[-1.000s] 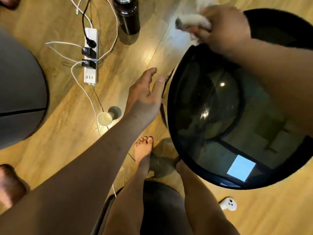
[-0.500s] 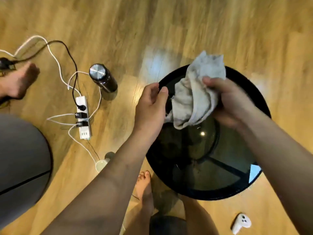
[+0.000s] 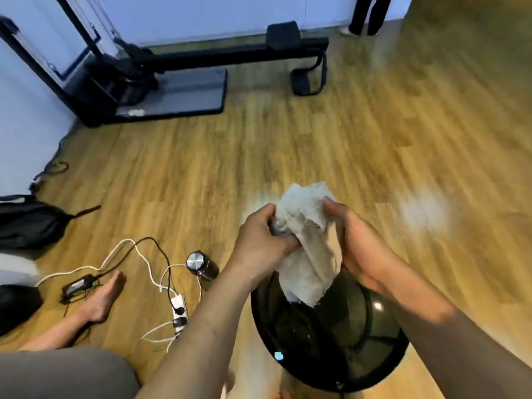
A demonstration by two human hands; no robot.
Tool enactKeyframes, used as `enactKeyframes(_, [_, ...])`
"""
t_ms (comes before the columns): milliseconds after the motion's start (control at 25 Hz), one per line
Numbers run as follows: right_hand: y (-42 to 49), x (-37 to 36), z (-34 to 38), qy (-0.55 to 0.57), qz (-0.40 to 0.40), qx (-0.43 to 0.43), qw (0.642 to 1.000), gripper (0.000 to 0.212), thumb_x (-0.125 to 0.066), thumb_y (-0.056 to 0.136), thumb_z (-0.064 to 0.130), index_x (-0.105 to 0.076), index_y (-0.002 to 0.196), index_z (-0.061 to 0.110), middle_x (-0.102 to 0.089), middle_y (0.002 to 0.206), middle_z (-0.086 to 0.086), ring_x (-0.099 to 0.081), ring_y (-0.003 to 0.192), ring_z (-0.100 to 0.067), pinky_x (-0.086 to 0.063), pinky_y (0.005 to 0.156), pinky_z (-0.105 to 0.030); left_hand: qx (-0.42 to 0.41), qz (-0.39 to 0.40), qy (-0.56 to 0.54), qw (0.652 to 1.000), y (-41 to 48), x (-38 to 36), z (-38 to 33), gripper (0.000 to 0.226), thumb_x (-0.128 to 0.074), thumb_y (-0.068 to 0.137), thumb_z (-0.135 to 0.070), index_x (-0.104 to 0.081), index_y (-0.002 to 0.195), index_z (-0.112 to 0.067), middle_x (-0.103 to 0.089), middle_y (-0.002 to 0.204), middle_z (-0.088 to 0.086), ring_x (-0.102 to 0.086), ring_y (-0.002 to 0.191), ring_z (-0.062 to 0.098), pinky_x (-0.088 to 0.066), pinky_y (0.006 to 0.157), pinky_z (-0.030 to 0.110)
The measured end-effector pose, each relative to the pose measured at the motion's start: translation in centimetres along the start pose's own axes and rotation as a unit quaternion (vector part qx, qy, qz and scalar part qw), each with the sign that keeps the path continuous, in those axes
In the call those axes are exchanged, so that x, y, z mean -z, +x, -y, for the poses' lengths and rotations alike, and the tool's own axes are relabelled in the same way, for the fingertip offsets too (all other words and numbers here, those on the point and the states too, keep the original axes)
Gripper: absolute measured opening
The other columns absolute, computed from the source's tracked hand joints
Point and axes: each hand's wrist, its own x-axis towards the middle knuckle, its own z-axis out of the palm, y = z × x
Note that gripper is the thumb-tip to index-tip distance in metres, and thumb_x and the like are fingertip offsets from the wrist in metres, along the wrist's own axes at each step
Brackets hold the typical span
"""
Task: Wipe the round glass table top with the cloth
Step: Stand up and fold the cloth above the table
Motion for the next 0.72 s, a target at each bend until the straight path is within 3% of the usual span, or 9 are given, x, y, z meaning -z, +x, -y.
enactKeyframes(80, [-2.9,-0.9,4.7,-0.031,-0.001,0.037,0.999,0.064,-0.048,0.087,0.065,-0.068,0.123,0.016,-0.072,0.119,-0.010,-0.065,0.115,-0.031,-0.047,0.104,-0.048,-0.078,-0.020,0.036,0.996,-1.7,1.6,-5.3,0.044,-0.090,0.065,-0.017,-0.063,0.099,-0.020,-0.072,0.092,-0.004,-0.069,0.086,0.012,-0.060,0.079,0.039])
enactKeyframes(120, [-4.5,-1.4,7.2,-0.033,0.018,0.058,0.998,0.067,-0.045,0.085,0.065,-0.068,0.123,0.015,-0.073,0.118,-0.011,-0.067,0.112,-0.031,-0.050,0.099,-0.047,-0.116,-0.021,0.049,0.992,-2.5,2.5,-8.0,0.053,-0.091,0.063,-0.017,-0.060,0.106,-0.024,-0.070,0.097,-0.007,-0.068,0.089,0.009,-0.059,0.079,0.032])
enactKeyframes(200, [-7.4,-2.3,11.2,-0.053,0.027,0.102,0.993,0.053,-0.056,0.085,0.049,-0.068,0.120,0.011,-0.074,0.113,-0.011,-0.071,0.104,-0.028,-0.054,0.092,-0.045,-0.139,-0.025,-0.009,0.990,-4.1,4.4,-12.4,0.061,-0.089,0.066,-0.013,-0.058,0.118,-0.023,-0.068,0.104,-0.008,-0.068,0.093,0.007,-0.057,0.076,0.024])
enactKeyframes(280, [-9.6,-2.8,13.8,-0.072,0.008,0.138,0.988,0.036,-0.067,0.087,0.021,-0.066,0.120,0.007,-0.075,0.111,-0.013,-0.072,0.102,-0.029,-0.058,0.090,-0.045,-0.122,-0.043,-0.111,0.985,-5.1,6.0,-15.3,0.039,-0.083,0.076,-0.014,-0.066,0.111,-0.013,-0.075,0.102,0.004,-0.072,0.093,0.017,-0.057,0.073,0.029])
enactKeyframes(400, [-12.2,-1.9,15.9,-0.060,0.029,0.150,0.986,0.028,-0.061,0.091,0.001,-0.064,0.118,0.001,-0.073,0.112,-0.020,-0.073,0.098,-0.032,-0.063,0.077,-0.041,-0.123,-0.063,-0.109,0.984,-6.3,6.9,-17.5,0.015,-0.067,0.091,-0.019,-0.071,0.105,-0.015,-0.078,0.100,0.005,-0.073,0.093,0.022,-0.054,0.070,0.030])
enactKeyframes(480, [-13.9,-1.2,17.0,-0.048,0.039,0.162,0.985,0.028,-0.057,0.092,-0.001,-0.064,0.118,0.002,-0.073,0.111,-0.019,-0.074,0.095,-0.030,-0.063,0.072,-0.036,-0.122,-0.045,-0.108,0.986,-6.8,6.7,-19.1,0.015,-0.060,0.096,-0.020,-0.067,0.109,-0.016,-0.076,0.103,0.004,-0.072,0.094,0.018,-0.052,0.069,0.027])
enactKeyframes(600, [-16.0,-0.3,18.0,-0.090,0.005,0.229,0.969,0.035,-0.064,0.087,0.008,-0.063,0.122,0.005,-0.074,0.113,-0.015,-0.071,0.101,-0.032,-0.059,0.084,-0.042,-0.095,0.004,-0.139,0.986,-7.0,6.0,-20.9,0.023,-0.058,0.097,-0.031,-0.065,0.110,-0.013,-0.074,0.107,0.005,-0.068,0.098,0.019,-0.051,0.077,0.031])
enactKeyframes(640, [-16.9,-0.4,18.5,-0.124,-0.011,0.262,0.957,0.035,-0.067,0.085,0.013,-0.065,0.120,0.006,-0.074,0.110,-0.014,-0.072,0.097,-0.032,-0.059,0.081,-0.043,-0.088,0.024,-0.138,0.986,-7.0,5.6,-21.3,0.035,-0.058,0.093,-0.044,-0.065,0.112,-0.015,-0.074,0.110,0.002,-0.068,0.100,0.019,-0.050,0.082,0.033])
enactKeyframes(720, [-19.3,-1.1,20.5,-0.248,-0.050,0.334,0.908,0.022,-0.071,0.087,0.018,-0.070,0.108,0.011,-0.077,0.096,-0.007,-0.072,0.078,-0.025,-0.056,0.061,-0.035,-0.076,0.059,-0.115,0.989,-7.4,4.0,-22.0,0.056,-0.064,0.080,-0.065,-0.067,0.115,-0.021,-0.076,0.109,-0.004,-0.071,0.099,0.014,-0.051,0.082,0.033])
